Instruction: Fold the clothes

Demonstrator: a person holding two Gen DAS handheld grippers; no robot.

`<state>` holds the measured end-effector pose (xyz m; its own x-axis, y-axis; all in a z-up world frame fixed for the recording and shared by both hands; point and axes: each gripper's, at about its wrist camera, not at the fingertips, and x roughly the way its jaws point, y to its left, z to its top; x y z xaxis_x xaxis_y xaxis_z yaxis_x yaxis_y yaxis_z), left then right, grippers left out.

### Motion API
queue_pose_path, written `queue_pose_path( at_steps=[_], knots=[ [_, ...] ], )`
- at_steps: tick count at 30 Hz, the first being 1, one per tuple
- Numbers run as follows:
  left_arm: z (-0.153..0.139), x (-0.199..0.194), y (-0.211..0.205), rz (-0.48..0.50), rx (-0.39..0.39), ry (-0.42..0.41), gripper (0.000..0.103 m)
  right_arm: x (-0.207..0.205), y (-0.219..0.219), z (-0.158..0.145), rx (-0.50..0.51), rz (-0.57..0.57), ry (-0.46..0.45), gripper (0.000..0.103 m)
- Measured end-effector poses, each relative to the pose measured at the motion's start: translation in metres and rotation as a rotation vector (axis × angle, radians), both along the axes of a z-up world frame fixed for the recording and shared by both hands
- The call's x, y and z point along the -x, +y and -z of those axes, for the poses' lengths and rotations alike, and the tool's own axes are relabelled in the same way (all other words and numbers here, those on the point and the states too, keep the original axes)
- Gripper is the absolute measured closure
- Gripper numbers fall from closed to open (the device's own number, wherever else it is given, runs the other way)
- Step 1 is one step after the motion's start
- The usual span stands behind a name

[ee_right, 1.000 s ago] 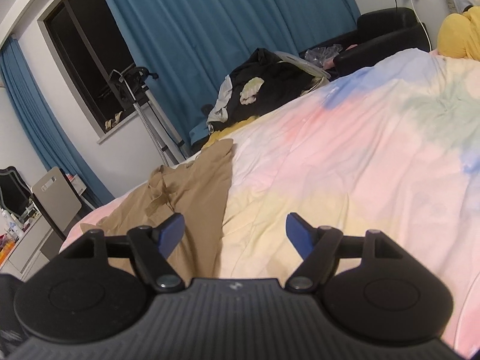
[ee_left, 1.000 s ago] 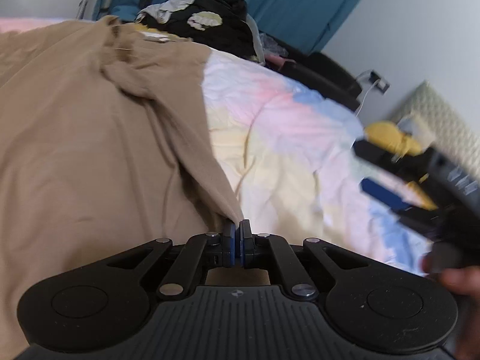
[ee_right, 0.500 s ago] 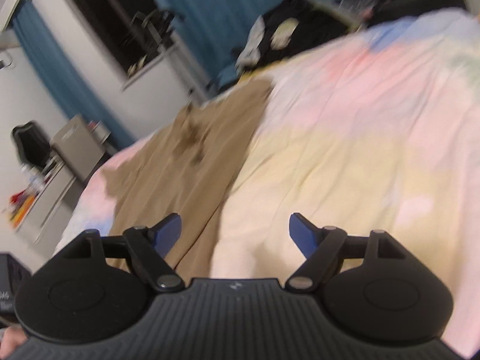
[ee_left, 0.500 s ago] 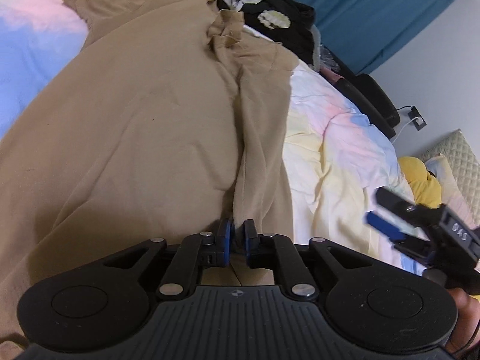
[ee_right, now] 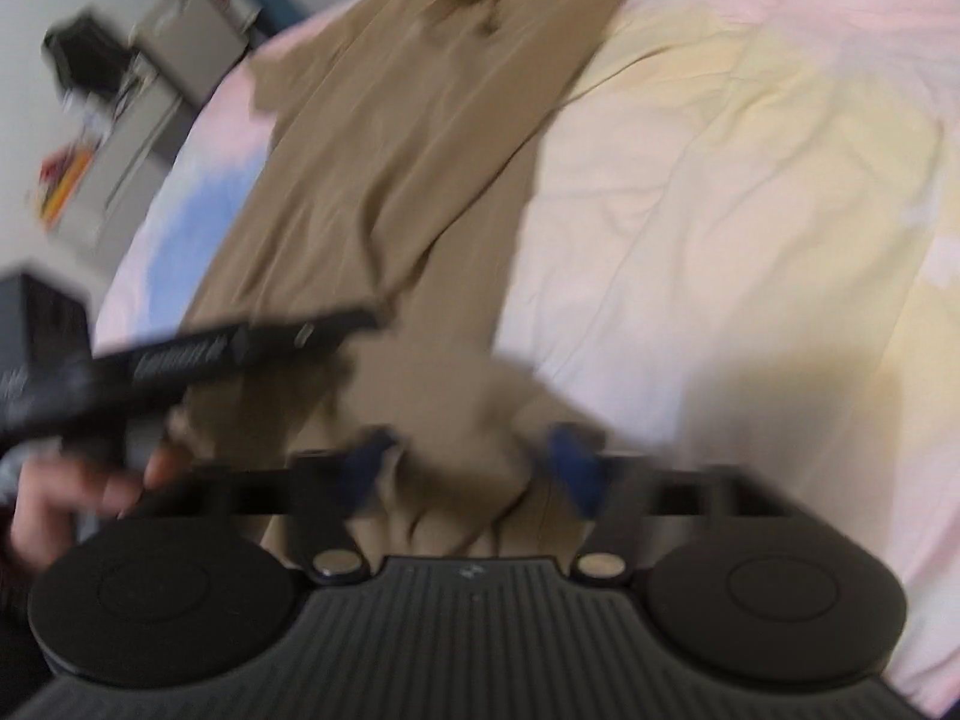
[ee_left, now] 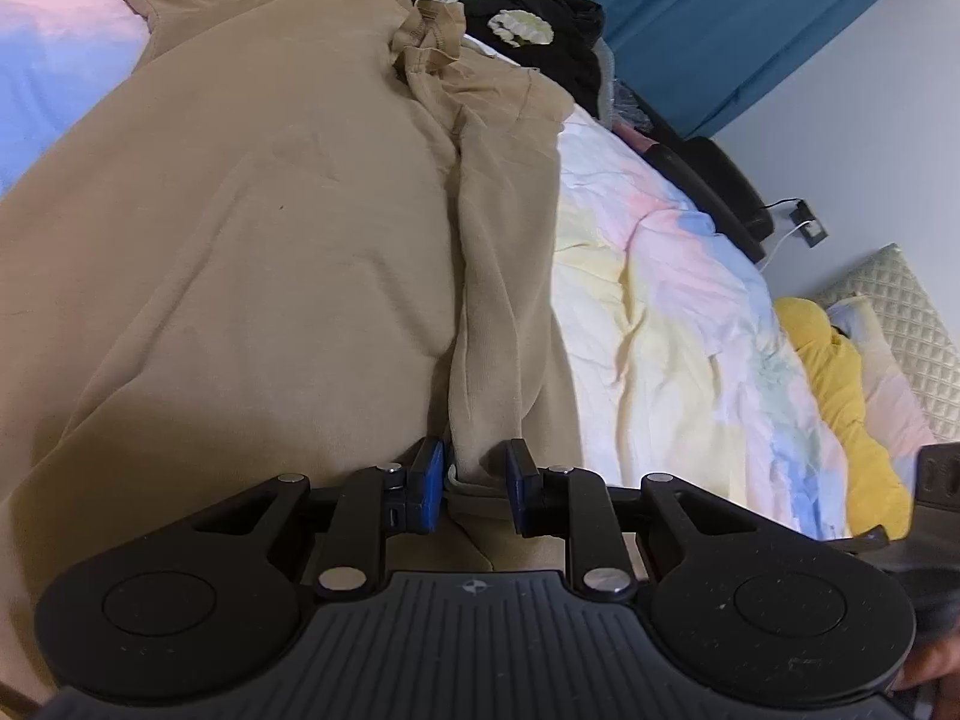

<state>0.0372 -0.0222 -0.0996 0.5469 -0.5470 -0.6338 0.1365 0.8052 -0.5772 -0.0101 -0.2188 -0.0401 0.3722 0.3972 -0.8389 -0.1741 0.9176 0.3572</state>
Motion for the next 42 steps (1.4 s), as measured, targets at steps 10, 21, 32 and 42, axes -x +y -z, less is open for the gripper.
queue_pose_path(
  at_steps=[10,21,32,42],
  knots=[
    [-0.011,0.01,-0.058,0.23,0.145,-0.118,0.078,0.095,0.003,-0.08,0.221,0.015,-0.241,0.099],
    [0.0,0.01,-0.067,0.244,0.087,-0.042,0.045,0.126,0.028,-0.065,0.322,-0.108,-0.285,0.101],
    [-0.005,0.016,-0.041,0.174,0.056,-0.032,0.044,0.027,0.02,-0.055,0.41,-0.303,-0.15,0.031],
    [0.009,0.013,-0.042,0.172,-0.065,0.007,0.044,0.024,0.024,-0.038,0.432,-0.417,-0.009,0.097]
  ],
)
